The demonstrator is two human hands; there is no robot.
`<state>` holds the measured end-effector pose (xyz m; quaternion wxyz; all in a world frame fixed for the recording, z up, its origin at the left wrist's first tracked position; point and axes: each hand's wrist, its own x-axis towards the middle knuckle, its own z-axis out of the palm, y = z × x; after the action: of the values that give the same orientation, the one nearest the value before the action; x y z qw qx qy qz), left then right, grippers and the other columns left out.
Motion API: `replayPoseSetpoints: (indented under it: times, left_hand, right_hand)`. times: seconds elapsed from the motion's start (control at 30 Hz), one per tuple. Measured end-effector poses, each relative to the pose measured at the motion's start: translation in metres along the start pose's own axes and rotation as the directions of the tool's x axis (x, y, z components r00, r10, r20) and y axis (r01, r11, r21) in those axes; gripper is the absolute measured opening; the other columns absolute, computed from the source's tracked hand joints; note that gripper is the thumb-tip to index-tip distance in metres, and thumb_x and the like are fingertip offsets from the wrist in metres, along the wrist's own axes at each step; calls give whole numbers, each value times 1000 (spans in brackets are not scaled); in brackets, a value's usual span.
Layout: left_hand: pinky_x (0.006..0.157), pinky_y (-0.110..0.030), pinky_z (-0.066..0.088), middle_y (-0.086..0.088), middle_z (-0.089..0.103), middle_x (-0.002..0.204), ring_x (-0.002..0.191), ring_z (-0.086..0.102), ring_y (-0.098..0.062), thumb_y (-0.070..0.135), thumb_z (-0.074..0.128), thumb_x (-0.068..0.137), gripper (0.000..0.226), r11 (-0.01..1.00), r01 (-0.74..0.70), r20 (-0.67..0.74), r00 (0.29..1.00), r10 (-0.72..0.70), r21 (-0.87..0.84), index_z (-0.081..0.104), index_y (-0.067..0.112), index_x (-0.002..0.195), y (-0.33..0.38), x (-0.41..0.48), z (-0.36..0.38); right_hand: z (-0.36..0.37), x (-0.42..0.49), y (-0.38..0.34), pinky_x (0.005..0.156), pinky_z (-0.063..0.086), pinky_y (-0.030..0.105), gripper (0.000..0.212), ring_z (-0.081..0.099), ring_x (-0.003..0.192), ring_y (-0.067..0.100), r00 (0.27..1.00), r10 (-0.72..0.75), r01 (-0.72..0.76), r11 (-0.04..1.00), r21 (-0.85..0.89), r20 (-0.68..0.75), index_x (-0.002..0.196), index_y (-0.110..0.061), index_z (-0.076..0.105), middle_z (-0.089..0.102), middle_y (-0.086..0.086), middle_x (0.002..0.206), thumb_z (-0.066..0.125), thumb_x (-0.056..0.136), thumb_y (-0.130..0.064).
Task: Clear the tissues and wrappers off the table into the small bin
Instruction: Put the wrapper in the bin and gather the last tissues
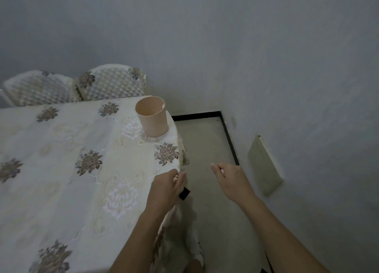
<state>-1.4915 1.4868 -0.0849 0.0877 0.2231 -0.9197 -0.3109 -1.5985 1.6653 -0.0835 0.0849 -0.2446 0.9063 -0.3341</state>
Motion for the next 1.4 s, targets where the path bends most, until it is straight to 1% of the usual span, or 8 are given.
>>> replayPoseSetpoints:
  times: [0.13, 0.23, 0.47, 0.73, 0.97, 1.13, 1.27, 1.4]
  left_hand:
    - [48, -25, 27, 7, 46, 52, 53, 46, -16, 39, 54, 96, 43, 999, 42, -81, 996, -44, -30, 37, 26, 60, -14, 53, -2]
    - [55, -31, 33, -5, 63, 63, 64, 59, -23, 40, 52, 97, 36, 996, 84, -129, 988, -88, -33, 47, 22, 66, -21, 100, -12]
    - [63, -36, 52, -7, 71, 79, 75, 66, -20, 41, 52, 96, 31, 987, 155, -197, 967, -159, -33, 56, 15, 78, -43, 197, -37]
    - [56, -28, 25, 3, 52, 70, 62, 45, -13, 29, 54, 97, 21, 987, 160, -308, 940, -148, 14, 49, 18, 81, -48, 268, -56]
    - [67, -29, 35, -8, 55, 102, 86, 54, -24, 28, 53, 97, 21, 985, 119, -196, 976, -93, 128, 54, 9, 106, -74, 339, -62]
    - [91, -38, 46, -6, 58, 125, 112, 53, -24, 42, 55, 94, 43, 983, 100, -137, 987, -80, 153, 51, 18, 130, -86, 351, -58]
    - [92, -38, 47, -6, 62, 124, 112, 56, -24, 46, 48, 95, 46, 969, 149, -255, 962, -97, 195, 53, 17, 130, -96, 341, -66]
    - [89, -38, 50, -4, 65, 122, 109, 60, -23, 51, 40, 93, 51, 947, 157, -280, 957, -76, 281, 57, 18, 128, -111, 325, -80]
  right_hand:
    - [3, 68, -6, 53, 27, 38, 51, 36, 46, 14, 998, -54, 55, 998, -17, 28, 54, -25, 29, 33, -5, 47, 44, 101, -39]
    - [3, 123, -11, 53, 26, 37, 51, 38, 47, 15, 995, -73, 76, 996, -49, 64, 55, -24, 30, 36, -4, 47, 44, 101, -40]
    - [17, 232, -27, 51, 27, 36, 49, 37, 49, 12, 978, -92, 100, 994, -37, 187, 55, -29, 32, 36, -8, 50, 43, 101, -39]
    - [33, 313, -41, 47, 26, 27, 44, 44, 51, 11, 942, -176, 182, 983, 3, 287, 60, -23, 40, 45, -5, 54, 41, 102, -37]
    - [41, 367, -54, 50, 27, 36, 45, 44, 52, 19, 934, -239, 241, 970, 25, 266, 58, -20, 36, 44, -2, 52, 47, 100, -36]
    - [49, 389, -72, 60, 20, 33, 35, 42, 70, 20, 915, -276, 274, 960, 52, 293, 68, -27, 33, 44, -8, 67, 48, 99, -30]
    - [68, 401, -100, 67, 38, 36, 15, 47, 82, 19, 848, -412, 404, 909, 96, 334, 91, -16, 45, 50, 0, 94, 46, 100, -28]
    - [105, 414, -131, 74, 48, 45, 11, 51, 87, 25, 770, -531, 553, 832, 45, 354, 99, -15, 49, 51, 6, 101, 47, 98, -25]
